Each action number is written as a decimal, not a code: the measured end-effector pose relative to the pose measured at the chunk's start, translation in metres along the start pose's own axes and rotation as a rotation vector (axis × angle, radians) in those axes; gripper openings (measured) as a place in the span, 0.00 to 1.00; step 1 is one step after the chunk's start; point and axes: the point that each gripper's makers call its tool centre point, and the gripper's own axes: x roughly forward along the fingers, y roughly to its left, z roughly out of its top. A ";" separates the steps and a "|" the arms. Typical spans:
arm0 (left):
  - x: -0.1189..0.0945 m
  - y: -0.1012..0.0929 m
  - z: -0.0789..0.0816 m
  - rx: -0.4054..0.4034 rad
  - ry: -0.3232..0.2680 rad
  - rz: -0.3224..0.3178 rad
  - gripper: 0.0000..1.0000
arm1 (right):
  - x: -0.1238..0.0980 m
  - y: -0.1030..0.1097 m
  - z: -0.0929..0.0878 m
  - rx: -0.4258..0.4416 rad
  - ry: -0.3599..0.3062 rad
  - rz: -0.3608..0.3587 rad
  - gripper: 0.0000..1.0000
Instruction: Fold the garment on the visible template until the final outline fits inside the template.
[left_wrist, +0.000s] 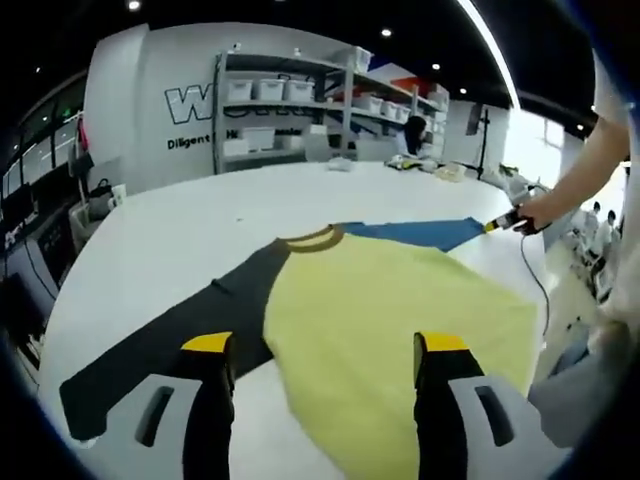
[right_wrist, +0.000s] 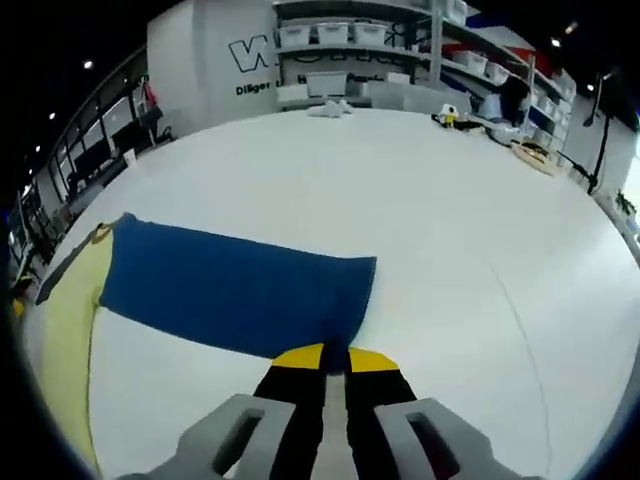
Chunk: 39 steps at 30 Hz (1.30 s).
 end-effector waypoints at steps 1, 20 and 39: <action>-0.001 -0.002 0.000 0.000 -0.002 -0.002 0.72 | 0.000 0.000 0.001 0.002 -0.002 0.000 0.00; -0.004 -0.031 0.010 0.007 -0.031 -0.033 0.84 | -0.030 0.029 0.070 -0.120 -0.173 0.027 0.00; -0.020 -0.045 -0.001 0.009 -0.022 -0.011 0.90 | -0.073 0.169 0.183 -0.362 -0.425 0.281 0.00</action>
